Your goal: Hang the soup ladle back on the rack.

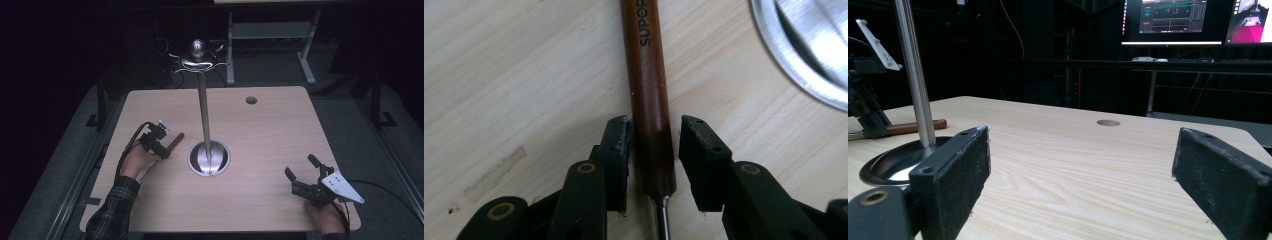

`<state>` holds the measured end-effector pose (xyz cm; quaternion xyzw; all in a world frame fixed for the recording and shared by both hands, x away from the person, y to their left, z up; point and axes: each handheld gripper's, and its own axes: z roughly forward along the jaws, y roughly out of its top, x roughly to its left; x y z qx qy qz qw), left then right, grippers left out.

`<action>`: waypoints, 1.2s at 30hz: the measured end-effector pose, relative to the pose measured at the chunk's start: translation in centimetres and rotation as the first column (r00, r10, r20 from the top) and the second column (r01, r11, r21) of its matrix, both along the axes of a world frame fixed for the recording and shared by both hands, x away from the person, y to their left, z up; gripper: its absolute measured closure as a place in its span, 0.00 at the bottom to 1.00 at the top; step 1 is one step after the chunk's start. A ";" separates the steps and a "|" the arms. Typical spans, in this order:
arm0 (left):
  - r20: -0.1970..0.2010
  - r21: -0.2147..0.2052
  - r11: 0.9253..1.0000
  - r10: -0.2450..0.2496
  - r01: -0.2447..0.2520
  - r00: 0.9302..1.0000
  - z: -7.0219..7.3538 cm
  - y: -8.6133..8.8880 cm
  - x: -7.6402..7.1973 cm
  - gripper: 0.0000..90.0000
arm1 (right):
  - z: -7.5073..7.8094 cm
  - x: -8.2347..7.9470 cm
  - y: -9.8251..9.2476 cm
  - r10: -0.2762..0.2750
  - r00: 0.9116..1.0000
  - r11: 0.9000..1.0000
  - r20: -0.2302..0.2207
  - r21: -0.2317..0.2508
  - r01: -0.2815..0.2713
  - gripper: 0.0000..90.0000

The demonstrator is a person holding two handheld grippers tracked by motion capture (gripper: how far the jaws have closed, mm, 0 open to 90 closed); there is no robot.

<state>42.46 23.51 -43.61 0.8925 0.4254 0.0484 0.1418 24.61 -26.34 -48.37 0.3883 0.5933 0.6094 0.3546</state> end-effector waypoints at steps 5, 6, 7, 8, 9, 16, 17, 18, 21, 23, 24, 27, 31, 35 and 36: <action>0.005 -0.003 1.000 0.002 -0.002 1.000 0.0 0.0 0.0 0.75 | 0.0 0.0 0.0 0.000 1.000 1.000 0.000 0.000 0.000 0.09; 0.006 -0.002 1.000 0.001 -0.001 1.000 0.0 0.0 0.0 0.78 | 0.0 0.0 0.0 0.000 1.000 1.000 0.000 0.000 0.000 0.09; 0.009 -0.002 1.000 0.002 -0.002 1.000 0.0 0.0 0.0 0.78 | 0.0 0.0 0.0 0.000 1.000 1.000 0.000 0.000 0.000 0.09; 0.009 0.001 1.000 0.002 -0.002 1.000 0.0 0.0 0.0 0.78 | 0.0 0.0 0.0 0.000 1.000 1.000 0.000 0.000 0.000 0.09; 0.009 0.002 1.000 0.004 -0.004 1.000 0.0 0.0 0.0 0.78 | 0.0 0.0 0.0 0.000 1.000 1.000 0.000 0.000 0.000 0.09; 0.021 0.011 1.000 0.017 -0.017 1.000 0.0 -0.1 -0.1 0.82 | 0.0 0.0 0.0 0.000 1.000 1.000 0.000 0.000 0.000 0.09; 0.022 0.019 1.000 0.010 -0.011 1.000 0.0 -0.1 -0.1 0.82 | 0.0 0.0 0.0 0.000 1.000 1.000 0.000 0.000 0.000 0.09; 0.022 0.019 1.000 0.010 -0.011 1.000 0.0 -0.1 -0.1 0.82 | 0.0 0.0 0.0 0.000 1.000 1.000 0.000 0.000 0.000 0.09; 0.025 0.021 1.000 0.013 -0.013 1.000 0.0 -0.1 -0.2 0.82 | 0.0 0.0 0.0 0.000 1.000 1.000 0.000 0.000 0.000 0.09; 0.026 0.022 1.000 0.012 -0.013 1.000 0.0 -0.1 -0.2 0.82 | 0.0 0.0 0.0 0.000 1.000 1.000 0.000 0.000 0.000 0.09; 0.029 0.018 1.000 0.010 -0.011 1.000 0.0 -0.1 -0.2 0.82 | 0.0 0.0 0.0 0.000 1.000 1.000 0.000 0.000 0.000 0.09; 0.033 0.014 1.000 0.005 -0.006 0.999 0.0 0.0 -0.3 0.82 | 0.0 0.0 0.0 0.000 1.000 1.000 0.000 0.000 0.000 0.09; 0.046 0.001 1.000 0.016 -0.016 0.999 -0.1 0.2 -0.4 0.83 | 0.0 0.0 0.0 0.000 1.000 1.000 0.000 0.000 0.000 0.09; 0.079 -0.045 0.999 0.005 -0.001 0.997 0.7 0.4 -0.6 0.82 | 0.0 0.0 0.0 0.000 1.000 1.000 0.000 0.000 0.000 0.09; 0.099 -0.075 0.997 0.001 0.007 0.995 1.2 0.6 -0.8 0.83 | 0.0 0.0 0.0 0.000 1.000 1.000 0.000 0.000 0.000 0.09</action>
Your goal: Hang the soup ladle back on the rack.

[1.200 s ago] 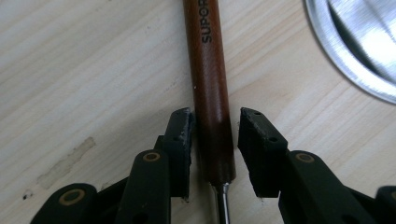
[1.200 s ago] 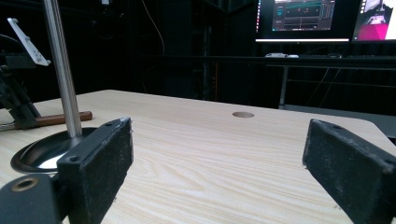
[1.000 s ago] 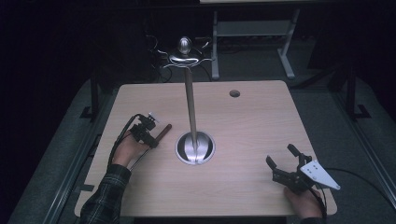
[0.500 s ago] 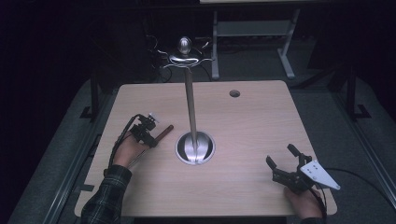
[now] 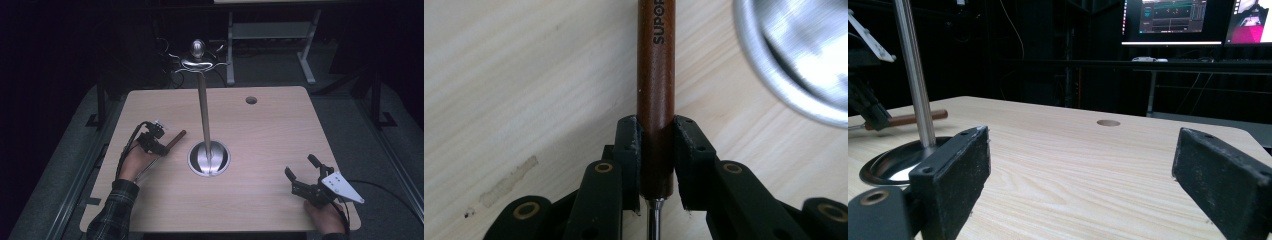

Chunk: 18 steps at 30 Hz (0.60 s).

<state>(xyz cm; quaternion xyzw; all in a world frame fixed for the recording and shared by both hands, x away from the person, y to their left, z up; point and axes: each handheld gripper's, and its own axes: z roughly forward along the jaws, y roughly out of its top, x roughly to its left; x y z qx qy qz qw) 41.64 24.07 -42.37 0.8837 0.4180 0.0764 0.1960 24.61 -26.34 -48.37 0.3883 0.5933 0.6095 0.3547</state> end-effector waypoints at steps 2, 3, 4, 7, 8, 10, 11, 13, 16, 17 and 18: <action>0.023 -0.030 1.000 0.003 -0.003 1.000 0.3 0.1 -0.2 0.83 | 0.0 0.0 0.0 0.000 1.000 1.000 0.000 0.000 0.000 0.09; 0.023 -0.030 1.000 0.003 -0.003 1.000 0.3 0.1 -0.2 0.82 | 0.0 0.0 0.0 0.000 1.000 1.000 0.000 0.000 0.000 0.09; 0.041 -0.044 0.999 0.006 -0.004 0.999 0.7 0.2 -0.4 0.82 | 0.0 0.0 0.0 0.000 1.000 1.000 0.000 0.000 0.000 0.09; 0.071 -0.069 0.998 -0.006 0.011 0.997 1.4 0.4 -1.0 0.83 | 0.0 0.0 0.0 0.000 1.000 1.000 0.000 0.000 0.000 0.09; 0.071 -0.069 0.998 -0.006 0.011 0.997 1.4 0.4 -1.0 0.82 | 0.0 0.0 0.0 0.000 1.000 1.000 0.000 0.000 0.000 0.09; 0.101 -0.102 0.995 0.001 0.009 0.995 2.1 0.7 -1.6 0.82 | 0.0 0.0 0.0 0.001 1.000 1.000 0.000 0.000 -0.001 0.09; 0.110 -0.116 0.993 -0.001 0.014 0.994 2.4 0.8 -1.8 0.82 | 0.0 0.0 0.0 0.001 1.000 1.000 0.000 0.000 -0.001 0.09; 0.132 -0.126 0.992 -0.010 0.027 0.991 3.1 1.2 -2.2 0.83 | 0.0 0.0 0.0 0.002 1.000 1.000 0.000 0.000 -0.002 0.09; 0.171 -0.158 0.986 -0.024 0.052 0.985 4.2 1.7 -2.9 0.83 | 0.0 0.0 0.0 0.002 1.000 1.000 0.000 0.000 -0.002 0.09; 0.181 -0.176 0.983 -0.020 0.053 0.983 4.4 1.8 -3.0 0.83 | 0.0 0.0 0.0 0.004 1.000 1.000 0.001 0.000 -0.004 0.09; 0.181 -0.176 0.983 -0.020 0.053 0.983 4.4 1.8 -3.0 0.83 | 0.0 0.0 0.0 0.004 1.000 1.000 0.001 0.000 -0.004 0.09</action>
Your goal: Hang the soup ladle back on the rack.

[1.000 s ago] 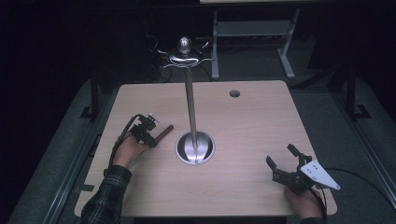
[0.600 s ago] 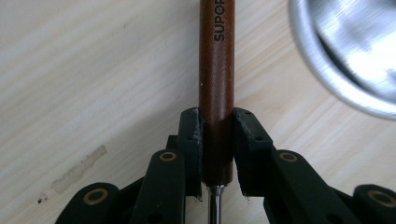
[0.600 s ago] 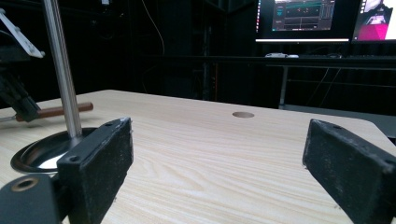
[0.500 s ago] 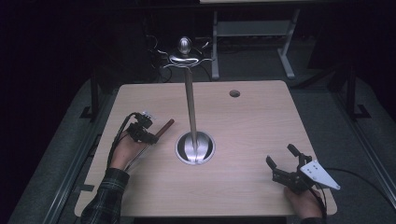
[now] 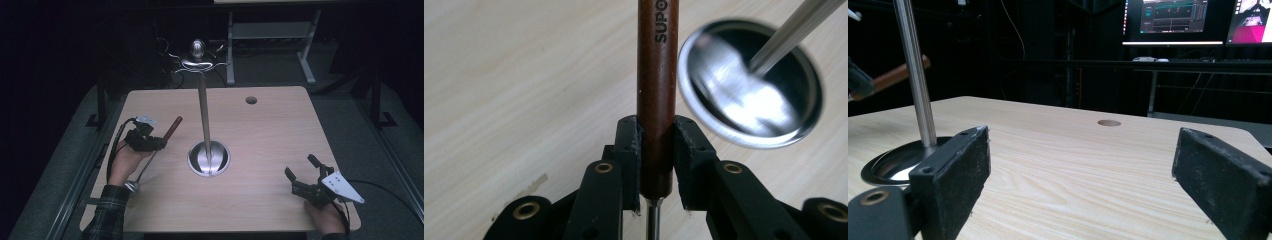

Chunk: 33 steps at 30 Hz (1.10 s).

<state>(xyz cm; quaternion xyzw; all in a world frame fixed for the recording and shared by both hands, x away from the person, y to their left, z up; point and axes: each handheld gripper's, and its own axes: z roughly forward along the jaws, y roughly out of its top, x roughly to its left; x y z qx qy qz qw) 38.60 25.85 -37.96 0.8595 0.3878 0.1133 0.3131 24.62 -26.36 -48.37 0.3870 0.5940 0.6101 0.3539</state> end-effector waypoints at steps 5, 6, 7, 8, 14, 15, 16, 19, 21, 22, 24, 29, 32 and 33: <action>0.048 -0.065 0.998 0.004 -0.001 0.999 1.3 0.8 -0.6 0.83 | 0.0 0.0 0.0 0.000 1.000 1.000 0.000 0.000 0.000 0.09; 0.059 -0.079 0.997 0.008 -0.004 0.998 1.6 1.0 -0.7 0.83 | 0.0 0.0 0.0 -0.001 1.000 1.000 0.001 0.003 0.001 0.09; 0.066 -0.094 0.996 0.008 -0.002 0.998 1.9 1.2 -0.9 0.83 | 0.0 0.0 0.0 -0.001 1.000 1.000 0.002 0.003 0.001 0.09; 0.074 -0.108 0.994 0.009 -0.001 0.997 2.2 1.3 -1.0 0.83 | 0.0 0.0 0.0 -0.001 1.000 1.000 0.001 0.004 0.001 0.09; 0.129 -0.177 0.984 -0.005 0.027 0.992 3.8 1.8 -1.8 0.83 | 0.0 0.0 0.0 0.001 1.000 1.000 0.000 0.000 -0.001 0.09; 0.129 -0.177 0.984 -0.005 0.027 0.992 3.8 1.8 -1.8 0.83 | 0.0 0.0 0.0 0.001 1.000 1.000 0.000 0.000 -0.001 0.09; 0.135 -0.185 0.982 -0.008 0.033 0.991 4.0 1.9 -2.0 0.83 | 0.0 0.0 0.0 0.001 1.000 1.000 -0.001 0.000 -0.001 0.09; 0.157 -0.195 0.980 -0.014 0.045 0.987 4.7 1.7 -2.3 0.83 | 0.0 0.0 0.0 0.000 1.000 1.000 -0.001 -0.001 0.000 0.09; 0.177 -0.207 0.977 -0.017 0.054 0.984 5.3 1.6 -2.7 0.83 | 0.0 0.0 0.0 0.000 1.000 1.000 0.000 0.000 0.000 0.09; 0.198 -0.226 0.972 -0.024 0.070 0.980 5.8 1.5 -2.9 0.83 | 0.0 0.0 0.0 0.000 1.000 1.000 -0.001 0.000 0.000 0.09; 0.208 -0.232 0.969 -0.030 0.079 0.978 6.2 1.5 -3.1 0.83 | 0.0 0.0 0.0 0.000 1.000 1.000 0.000 0.000 0.000 0.09; 0.247 -0.256 0.960 -0.046 0.111 0.968 7.4 1.3 -3.7 0.83 | 0.0 0.0 0.0 0.000 1.000 1.000 0.000 0.000 0.000 0.09; 0.267 -0.279 0.951 -0.056 0.133 0.962 8.0 1.2 -4.0 0.83 | 0.0 0.0 0.0 0.000 1.000 1.000 0.000 0.000 0.000 0.09; 0.275 -0.292 0.945 -0.061 0.144 0.959 8.3 1.2 -4.1 0.83 | 0.0 0.0 0.0 0.000 1.000 1.000 0.000 0.000 0.000 0.09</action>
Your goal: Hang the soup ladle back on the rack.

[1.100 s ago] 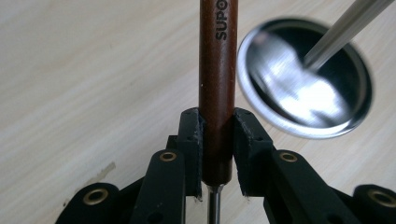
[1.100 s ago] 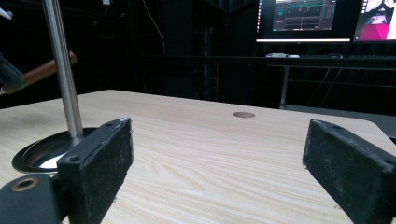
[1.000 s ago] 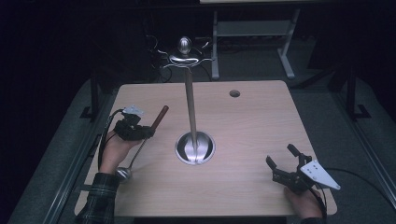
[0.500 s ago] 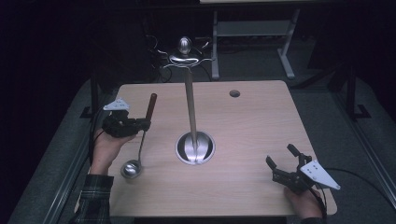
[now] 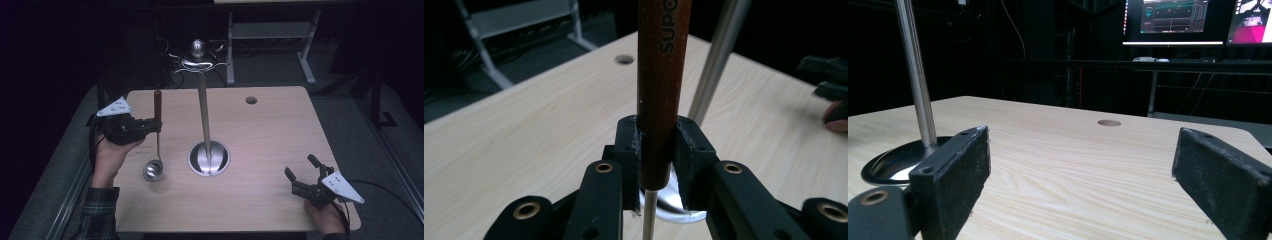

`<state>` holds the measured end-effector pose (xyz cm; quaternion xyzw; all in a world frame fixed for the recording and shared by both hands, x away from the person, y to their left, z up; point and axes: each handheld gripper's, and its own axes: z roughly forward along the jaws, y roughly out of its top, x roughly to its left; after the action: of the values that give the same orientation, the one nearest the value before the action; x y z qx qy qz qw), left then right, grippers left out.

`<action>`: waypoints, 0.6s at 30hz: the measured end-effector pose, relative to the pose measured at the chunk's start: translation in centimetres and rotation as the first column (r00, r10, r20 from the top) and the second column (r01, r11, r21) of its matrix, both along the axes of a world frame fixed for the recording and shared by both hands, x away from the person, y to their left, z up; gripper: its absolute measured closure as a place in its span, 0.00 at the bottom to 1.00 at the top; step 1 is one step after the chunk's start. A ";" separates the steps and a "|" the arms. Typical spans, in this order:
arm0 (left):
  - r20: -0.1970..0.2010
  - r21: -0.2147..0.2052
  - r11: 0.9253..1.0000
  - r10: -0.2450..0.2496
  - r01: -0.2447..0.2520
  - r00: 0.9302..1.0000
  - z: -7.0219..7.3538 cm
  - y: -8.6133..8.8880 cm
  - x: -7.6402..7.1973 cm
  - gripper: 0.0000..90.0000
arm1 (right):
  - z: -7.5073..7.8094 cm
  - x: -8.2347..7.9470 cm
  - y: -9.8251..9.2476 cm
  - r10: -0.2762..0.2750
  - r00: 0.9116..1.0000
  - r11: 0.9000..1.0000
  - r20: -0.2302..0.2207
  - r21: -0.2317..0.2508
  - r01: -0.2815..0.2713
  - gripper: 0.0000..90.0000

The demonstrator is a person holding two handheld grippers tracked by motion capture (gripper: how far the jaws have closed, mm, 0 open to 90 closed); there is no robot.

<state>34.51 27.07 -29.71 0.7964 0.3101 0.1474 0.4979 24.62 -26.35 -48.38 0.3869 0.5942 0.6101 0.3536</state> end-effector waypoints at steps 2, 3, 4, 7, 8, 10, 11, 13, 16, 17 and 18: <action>0.016 -0.028 1.000 -0.011 0.012 1.000 0.4 0.0 -0.1 0.83 | 0.0 0.0 0.0 0.000 1.000 1.000 0.000 0.000 0.000 0.09; 0.020 -0.029 0.999 -0.020 0.020 1.000 0.7 0.0 -0.1 0.83 | 0.0 0.0 0.0 0.000 1.000 1.000 0.000 0.000 0.000 0.09; 0.028 -0.040 0.999 -0.023 0.024 0.999 0.8 0.0 -0.2 0.83 | 0.0 0.0 0.0 0.000 1.000 1.000 -0.001 0.000 0.000 0.09; 0.044 -0.052 0.998 -0.042 0.044 0.998 1.6 -0.2 -0.3 0.83 | 0.0 0.0 0.0 -0.001 1.000 1.000 -0.001 0.000 0.001 0.09; 0.050 -0.059 0.997 -0.046 0.049 0.998 1.9 -0.2 -0.4 0.83 | 0.0 0.0 0.0 -0.002 1.000 1.000 0.000 0.000 0.002 0.09; 0.072 -0.065 0.996 -0.059 0.064 0.996 2.9 -0.4 -0.6 0.83 | 0.0 0.0 0.0 -0.002 1.000 1.000 0.000 0.000 0.002 0.09; 0.077 -0.069 0.996 -0.059 0.065 0.995 3.3 -0.5 -0.8 0.83 | 0.0 0.0 0.0 -0.002 1.000 1.000 -0.001 0.001 0.002 0.09; 0.080 -0.074 0.995 -0.063 0.069 0.995 3.5 -0.7 -0.9 0.83 | 0.0 0.0 0.0 -0.002 1.000 1.000 0.000 -0.001 0.002 0.09; 0.094 -0.072 0.993 -0.085 0.092 0.992 4.6 -1.1 -1.1 0.83 | 0.0 0.0 0.0 -0.001 1.000 1.000 0.000 -0.001 0.001 0.09; 0.104 -0.072 0.993 -0.091 0.099 0.990 5.0 -1.3 -1.2 0.83 | 0.0 0.0 0.0 -0.001 1.000 1.000 0.000 -0.001 0.001 0.09; 0.109 -0.068 0.992 -0.098 0.106 0.989 5.3 -1.4 -1.3 0.83 | 0.0 0.0 0.0 -0.002 1.000 1.000 -0.001 0.000 0.002 0.09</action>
<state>33.20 25.71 -24.44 0.7834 0.2476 0.1519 0.5494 24.60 -26.33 -48.37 0.3875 0.5941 0.6095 0.3541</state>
